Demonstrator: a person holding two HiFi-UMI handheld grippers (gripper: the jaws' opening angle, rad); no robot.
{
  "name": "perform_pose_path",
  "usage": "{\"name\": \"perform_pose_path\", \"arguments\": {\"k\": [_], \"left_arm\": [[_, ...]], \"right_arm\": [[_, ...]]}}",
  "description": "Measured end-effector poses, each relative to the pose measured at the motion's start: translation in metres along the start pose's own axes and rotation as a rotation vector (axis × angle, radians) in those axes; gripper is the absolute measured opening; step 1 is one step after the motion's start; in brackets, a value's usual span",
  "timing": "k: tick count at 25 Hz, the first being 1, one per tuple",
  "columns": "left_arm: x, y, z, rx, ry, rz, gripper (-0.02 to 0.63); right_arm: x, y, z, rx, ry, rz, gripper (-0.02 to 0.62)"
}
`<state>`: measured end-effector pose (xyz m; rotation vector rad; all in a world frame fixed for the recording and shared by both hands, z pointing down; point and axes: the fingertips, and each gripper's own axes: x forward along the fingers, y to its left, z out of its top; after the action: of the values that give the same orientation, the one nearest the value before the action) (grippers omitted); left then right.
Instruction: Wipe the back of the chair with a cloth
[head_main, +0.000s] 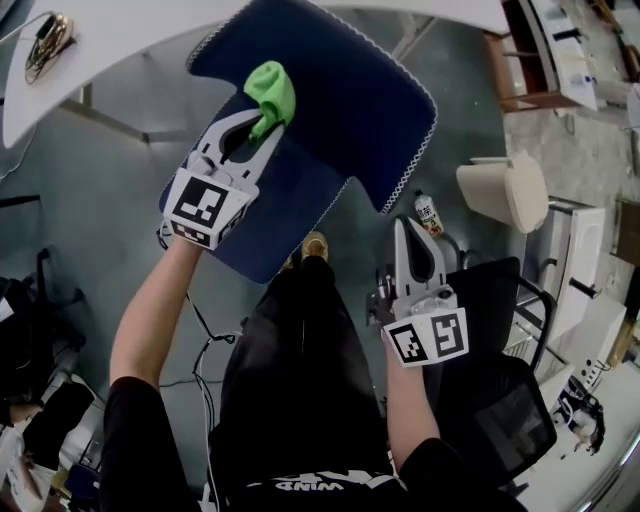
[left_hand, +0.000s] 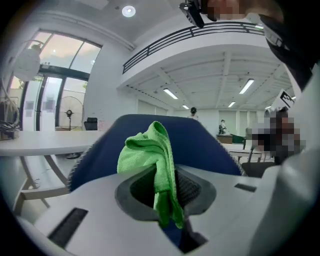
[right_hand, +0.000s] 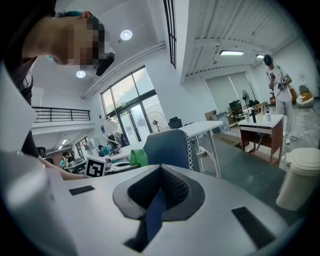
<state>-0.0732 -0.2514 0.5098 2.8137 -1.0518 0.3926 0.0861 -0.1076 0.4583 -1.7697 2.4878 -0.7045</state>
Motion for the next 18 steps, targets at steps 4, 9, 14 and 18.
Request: {"name": "perform_pose_path", "arguments": {"k": [4,9,14,18], "left_arm": [[-0.026,0.062,-0.013,-0.011,0.01,0.18,0.063],[-0.053,0.127,-0.025,-0.028,0.004,0.338,0.063],[-0.048,0.158,-0.044,-0.014,0.052,0.404,0.063],[-0.031,0.166,-0.053,-0.002,0.075,0.401,0.063]], "right_arm": [[0.006,0.001,0.0,-0.002,0.006,0.011,-0.003],[0.013,0.0,-0.001,-0.006,0.019,0.016,-0.003],[0.02,-0.002,-0.005,0.0,0.031,0.017,-0.003],[0.025,-0.001,-0.008,-0.002,0.041,0.018,-0.003]]}}
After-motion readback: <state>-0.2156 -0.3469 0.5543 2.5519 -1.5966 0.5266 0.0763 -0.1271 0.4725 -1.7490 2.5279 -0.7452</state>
